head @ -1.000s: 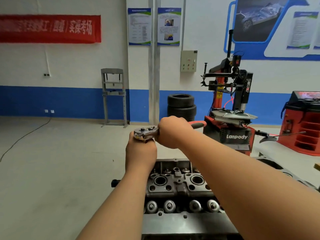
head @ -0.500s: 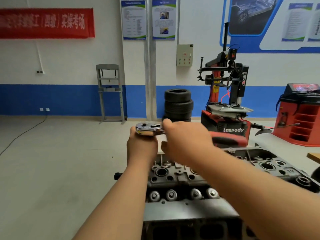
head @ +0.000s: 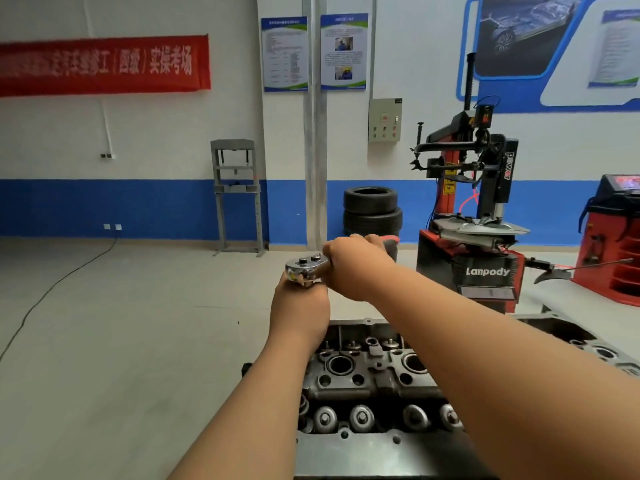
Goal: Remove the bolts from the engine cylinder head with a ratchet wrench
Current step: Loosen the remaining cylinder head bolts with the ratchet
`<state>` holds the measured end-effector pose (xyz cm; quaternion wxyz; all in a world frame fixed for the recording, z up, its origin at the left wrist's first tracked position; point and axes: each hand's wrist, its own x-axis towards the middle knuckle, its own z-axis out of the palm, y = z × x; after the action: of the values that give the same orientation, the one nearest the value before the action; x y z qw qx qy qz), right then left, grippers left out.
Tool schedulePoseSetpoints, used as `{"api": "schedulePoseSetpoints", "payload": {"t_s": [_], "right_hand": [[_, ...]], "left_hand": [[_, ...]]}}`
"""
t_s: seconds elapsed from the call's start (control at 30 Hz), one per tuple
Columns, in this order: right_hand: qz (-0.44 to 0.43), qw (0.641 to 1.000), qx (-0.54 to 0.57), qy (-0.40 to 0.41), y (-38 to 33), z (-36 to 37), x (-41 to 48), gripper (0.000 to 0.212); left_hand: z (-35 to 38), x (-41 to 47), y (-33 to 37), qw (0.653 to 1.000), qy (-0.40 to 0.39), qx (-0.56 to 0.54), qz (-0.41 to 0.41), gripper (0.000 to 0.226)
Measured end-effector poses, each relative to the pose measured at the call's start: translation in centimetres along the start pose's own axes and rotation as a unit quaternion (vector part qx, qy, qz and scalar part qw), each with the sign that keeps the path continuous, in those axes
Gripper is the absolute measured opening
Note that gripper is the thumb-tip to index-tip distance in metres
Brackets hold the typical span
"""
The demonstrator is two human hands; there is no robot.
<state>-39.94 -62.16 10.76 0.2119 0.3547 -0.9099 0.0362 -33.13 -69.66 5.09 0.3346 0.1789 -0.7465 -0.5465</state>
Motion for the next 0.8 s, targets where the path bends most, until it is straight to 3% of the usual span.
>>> {"api": "schedulePoseSetpoints", "payload": {"t_s": [0.07, 0.17, 0.33, 0.4, 0.5, 0.67, 0.73, 0.8], "right_hand": [[0.027, 0.999, -0.034, 0.011, 0.0, -1.1, -2.5, 0.006], [0.043, 0.996, -0.079, 0.019, -1.1, -3.4, -7.5, 0.022], [-0.008, 0.995, -0.100, -0.021, -5.0, -5.4, -12.3, 0.039], [-0.006, 0.997, -0.063, -0.038, -4.7, -5.9, -11.5, 0.027], [0.009, 0.997, -0.062, -0.044, -1.1, -5.6, -8.3, 0.011], [0.020, 0.998, -0.032, -0.048, 1.0, -1.8, -1.4, 0.023], [0.014, 0.999, 0.018, -0.043, -0.2, -0.5, 0.8, 0.012], [0.006, 0.997, 0.058, -0.041, -1.3, 0.4, 2.1, 0.023]], "left_hand": [[0.1, -0.4, 0.3, 1.000, 0.013, 0.017, -0.001, 0.022], [0.0, -0.9, 0.8, 0.999, 0.031, 0.019, 0.003, 0.019], [-0.3, -1.9, 1.1, 0.999, 0.011, -0.041, -0.010, 0.015], [-0.3, -1.7, 0.9, 1.000, 0.002, -0.010, -0.005, 0.018], [-0.1, -0.8, 0.3, 0.995, 0.041, -0.085, -0.042, 0.019], [0.0, -0.4, -0.1, 0.999, 0.007, -0.030, -0.018, 0.017], [-0.2, -0.3, -0.2, 0.999, 0.000, -0.036, -0.027, 0.015], [-0.2, 0.0, -0.3, 0.999, 0.020, -0.025, -0.024, 0.016]]}}
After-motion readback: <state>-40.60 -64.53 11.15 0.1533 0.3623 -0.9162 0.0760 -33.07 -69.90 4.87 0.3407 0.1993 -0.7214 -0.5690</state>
